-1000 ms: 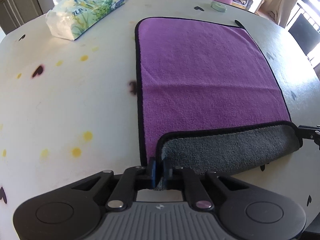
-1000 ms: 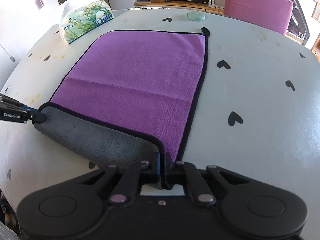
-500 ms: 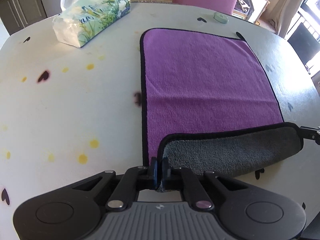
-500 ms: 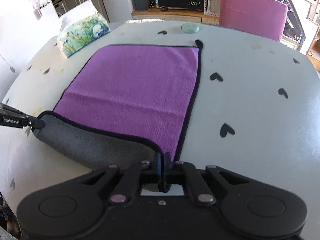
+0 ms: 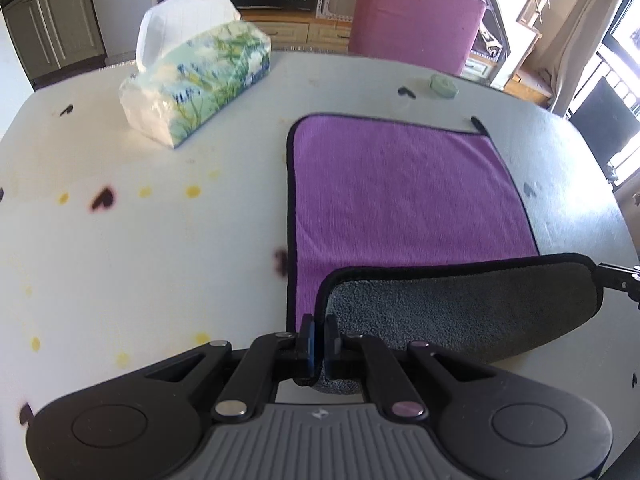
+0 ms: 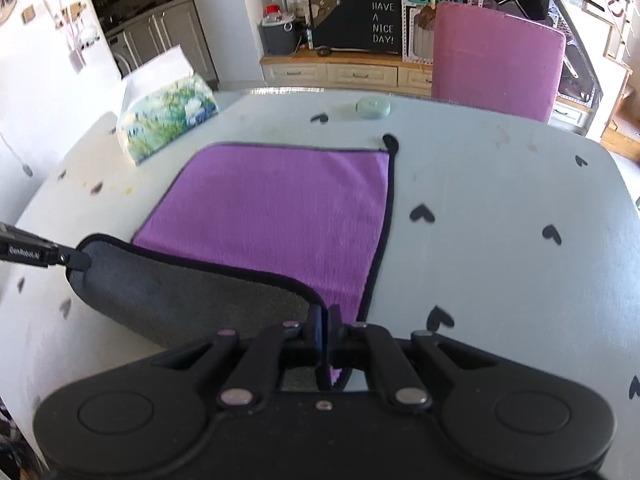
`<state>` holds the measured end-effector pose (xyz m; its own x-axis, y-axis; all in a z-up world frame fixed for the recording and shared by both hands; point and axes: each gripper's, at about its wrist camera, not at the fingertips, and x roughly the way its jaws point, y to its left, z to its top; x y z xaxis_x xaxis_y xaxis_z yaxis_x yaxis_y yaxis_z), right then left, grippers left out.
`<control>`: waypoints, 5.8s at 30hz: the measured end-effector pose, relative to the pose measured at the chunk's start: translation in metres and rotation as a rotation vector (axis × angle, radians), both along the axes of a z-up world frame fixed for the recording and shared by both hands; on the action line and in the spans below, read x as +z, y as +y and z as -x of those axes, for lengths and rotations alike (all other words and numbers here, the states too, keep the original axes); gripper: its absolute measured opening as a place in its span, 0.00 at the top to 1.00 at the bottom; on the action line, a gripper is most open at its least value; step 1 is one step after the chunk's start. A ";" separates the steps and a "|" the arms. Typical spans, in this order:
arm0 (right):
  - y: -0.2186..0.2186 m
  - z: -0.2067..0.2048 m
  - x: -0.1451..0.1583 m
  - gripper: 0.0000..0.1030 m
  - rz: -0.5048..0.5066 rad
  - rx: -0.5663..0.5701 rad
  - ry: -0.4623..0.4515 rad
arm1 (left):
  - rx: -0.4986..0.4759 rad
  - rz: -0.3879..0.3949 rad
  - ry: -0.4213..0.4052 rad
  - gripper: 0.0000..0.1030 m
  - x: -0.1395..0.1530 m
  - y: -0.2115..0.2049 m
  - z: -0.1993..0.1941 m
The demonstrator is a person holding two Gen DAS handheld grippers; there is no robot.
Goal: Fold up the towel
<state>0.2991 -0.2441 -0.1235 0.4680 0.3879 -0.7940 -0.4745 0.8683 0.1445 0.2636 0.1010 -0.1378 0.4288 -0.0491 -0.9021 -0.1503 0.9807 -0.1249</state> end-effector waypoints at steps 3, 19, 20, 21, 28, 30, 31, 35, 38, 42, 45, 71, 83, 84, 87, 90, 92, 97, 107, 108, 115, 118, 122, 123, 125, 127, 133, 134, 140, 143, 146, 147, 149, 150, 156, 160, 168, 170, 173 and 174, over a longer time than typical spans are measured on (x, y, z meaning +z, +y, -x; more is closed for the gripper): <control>-0.003 -0.008 0.010 0.97 -0.029 -0.014 -0.013 | 0.002 0.001 -0.027 0.95 0.011 0.003 -0.009; 0.005 -0.076 0.052 0.97 -0.113 -0.073 -0.082 | 0.003 -0.059 -0.109 0.95 0.054 0.011 -0.082; 0.007 -0.081 0.053 0.97 -0.114 -0.074 -0.086 | 0.001 -0.064 -0.111 0.95 0.056 0.011 -0.086; 0.008 -0.085 0.055 0.97 -0.114 -0.075 -0.091 | -0.001 -0.069 -0.114 0.95 0.057 0.012 -0.091; 0.020 -0.116 0.064 0.97 -0.106 -0.087 -0.127 | -0.001 -0.097 -0.146 0.95 0.070 0.014 -0.130; 0.022 -0.124 0.066 0.97 -0.102 -0.094 -0.138 | -0.002 -0.100 -0.157 0.95 0.071 0.012 -0.140; 0.022 -0.129 0.066 0.97 -0.103 -0.100 -0.142 | -0.003 -0.101 -0.160 0.95 0.071 0.011 -0.145; 0.027 -0.146 0.064 0.97 -0.094 -0.117 -0.142 | 0.001 -0.110 -0.145 0.95 0.064 0.006 -0.166; 0.033 -0.155 0.056 0.97 -0.078 -0.120 -0.133 | -0.001 -0.118 -0.131 0.95 0.050 0.003 -0.178; 0.040 -0.164 0.040 0.97 -0.055 -0.120 -0.124 | 0.007 -0.155 -0.097 0.95 0.028 0.002 -0.191; 0.043 -0.168 0.027 0.97 -0.036 -0.128 -0.123 | 0.027 -0.149 -0.079 0.95 0.013 0.005 -0.196; 0.064 -0.192 -0.035 0.97 0.027 -0.169 -0.074 | 0.106 -0.121 -0.029 0.85 -0.042 0.024 -0.208; 0.055 -0.187 -0.029 0.43 -0.052 -0.167 -0.038 | 0.102 -0.063 -0.018 0.15 -0.039 0.022 -0.197; 0.055 -0.185 -0.028 0.37 -0.057 -0.164 -0.035 | 0.100 -0.060 -0.017 0.12 -0.038 0.022 -0.194; 0.051 -0.179 -0.025 0.08 -0.070 -0.157 -0.034 | 0.085 -0.074 -0.017 0.09 -0.035 0.018 -0.188; 0.050 -0.172 -0.020 0.00 -0.054 -0.156 -0.046 | 0.086 -0.083 -0.013 0.08 -0.030 0.016 -0.180; 0.049 -0.168 -0.017 0.00 -0.053 -0.150 -0.038 | 0.083 -0.081 -0.018 0.07 -0.026 0.013 -0.175; 0.048 -0.156 -0.007 0.00 -0.032 -0.151 -0.048 | 0.070 -0.077 -0.027 0.07 -0.012 0.007 -0.164; 0.038 -0.125 0.025 0.00 -0.046 -0.193 -0.054 | 0.066 -0.081 -0.069 0.06 0.027 -0.004 -0.134; 0.038 -0.122 0.028 0.00 -0.045 -0.196 -0.057 | 0.069 -0.082 -0.076 0.06 0.032 -0.005 -0.129; 0.033 -0.090 0.054 0.00 -0.034 -0.209 -0.085 | 0.065 -0.079 -0.111 0.06 0.063 -0.011 -0.097; 0.029 -0.076 0.064 0.00 -0.042 -0.213 -0.093 | 0.060 -0.085 -0.126 0.06 0.073 -0.016 -0.080; 0.024 -0.053 0.079 0.00 -0.052 -0.212 -0.109 | 0.068 -0.094 -0.144 0.06 0.086 -0.020 -0.057; 0.023 -0.048 0.083 0.00 -0.055 -0.210 -0.115 | 0.069 -0.094 -0.150 0.06 0.090 -0.021 -0.050; 0.020 -0.036 0.090 0.00 -0.059 -0.207 -0.129 | 0.071 -0.094 -0.162 0.06 0.097 -0.023 -0.038; 0.017 -0.024 0.097 0.00 -0.067 -0.207 -0.137 | 0.073 -0.092 -0.172 0.06 0.103 -0.026 -0.025; 0.003 0.016 0.117 0.00 -0.087 -0.207 -0.156 | 0.064 -0.082 -0.210 0.06 0.125 -0.036 0.016; 0.000 0.024 0.120 0.00 -0.092 -0.207 -0.160 | 0.059 -0.087 -0.220 0.06 0.129 -0.038 0.024; -0.014 0.069 0.141 0.00 -0.125 -0.193 -0.195 | 0.016 -0.114 -0.275 0.06 0.152 -0.052 0.069; -0.019 0.092 0.151 0.00 -0.130 -0.178 -0.226 | 0.002 -0.124 -0.300 0.05 0.161 -0.060 0.093; -0.023 0.114 0.157 0.00 -0.136 -0.166 -0.249 | 0.001 -0.125 -0.310 0.03 0.167 -0.066 0.115; -0.024 0.122 0.159 0.00 -0.134 -0.162 -0.258 | -0.007 -0.120 -0.317 0.03 0.168 -0.068 0.123; -0.026 0.136 0.161 0.00 -0.135 -0.156 -0.269 | -0.018 -0.110 -0.323 0.03 0.170 -0.071 0.136; -0.028 0.142 0.162 0.00 -0.137 -0.155 -0.273 | -0.021 -0.103 -0.324 0.03 0.170 -0.072 0.143; -0.038 0.178 0.164 0.00 -0.157 -0.153 -0.286 | -0.037 -0.105 -0.332 0.03 0.164 -0.080 0.177; -0.044 0.199 0.160 0.00 -0.153 -0.150 -0.293 | -0.040 -0.085 -0.331 0.03 0.158 -0.082 0.195; -0.055 0.233 0.148 0.00 -0.175 -0.150 -0.295 | -0.037 -0.059 -0.359 0.03 0.153 -0.085 0.225; -0.055 0.241 0.145 0.00 -0.179 -0.142 -0.300 | -0.041 -0.057 -0.368 0.03 0.152 -0.087 0.231; -0.053 0.251 0.140 0.00 -0.175 -0.120 -0.302 | -0.053 -0.059 -0.369 0.03 0.149 -0.091 0.238; -0.052 0.255 0.139 0.00 -0.173 -0.115 -0.304 | -0.059 -0.059 -0.369 0.03 0.148 -0.092 0.240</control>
<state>0.0446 -0.2961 0.0154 0.7213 0.4349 -0.5391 -0.4188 0.8938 0.1607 0.0232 0.0087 0.0102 0.7236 -0.0357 -0.6893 -0.0490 0.9935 -0.1029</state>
